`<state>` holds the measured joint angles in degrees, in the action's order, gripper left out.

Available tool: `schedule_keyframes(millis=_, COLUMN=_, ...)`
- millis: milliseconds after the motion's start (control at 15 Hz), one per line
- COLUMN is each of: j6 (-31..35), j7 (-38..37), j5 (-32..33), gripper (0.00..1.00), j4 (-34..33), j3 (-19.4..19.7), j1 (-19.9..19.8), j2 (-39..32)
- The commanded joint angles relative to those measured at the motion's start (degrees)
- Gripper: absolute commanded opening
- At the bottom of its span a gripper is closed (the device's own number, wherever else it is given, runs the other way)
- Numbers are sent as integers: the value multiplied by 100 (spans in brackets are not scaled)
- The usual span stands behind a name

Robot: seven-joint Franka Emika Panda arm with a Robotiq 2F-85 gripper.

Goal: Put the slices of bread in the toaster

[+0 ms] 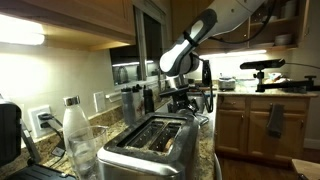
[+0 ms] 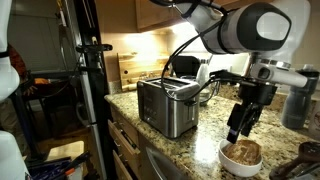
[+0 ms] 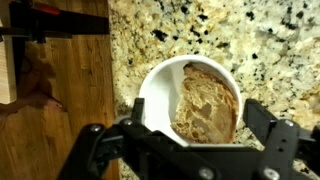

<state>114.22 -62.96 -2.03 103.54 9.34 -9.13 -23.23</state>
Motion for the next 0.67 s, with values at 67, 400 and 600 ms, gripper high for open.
schedule_keyframes(millis=67, j6=72, j7=169, j5=-198, gripper=100, j4=-175, j3=90, j1=5, j2=-176)
schedule_keyframes(millis=400, j6=67, j7=228, j5=-290, gripper=100, j4=-367, j3=88, j1=-3, j2=-351)
schedule_keyframes(millis=600, j6=58, j7=278, j5=-331, gripper=100, j4=-479, j3=88, j1=-6, j2=-454)
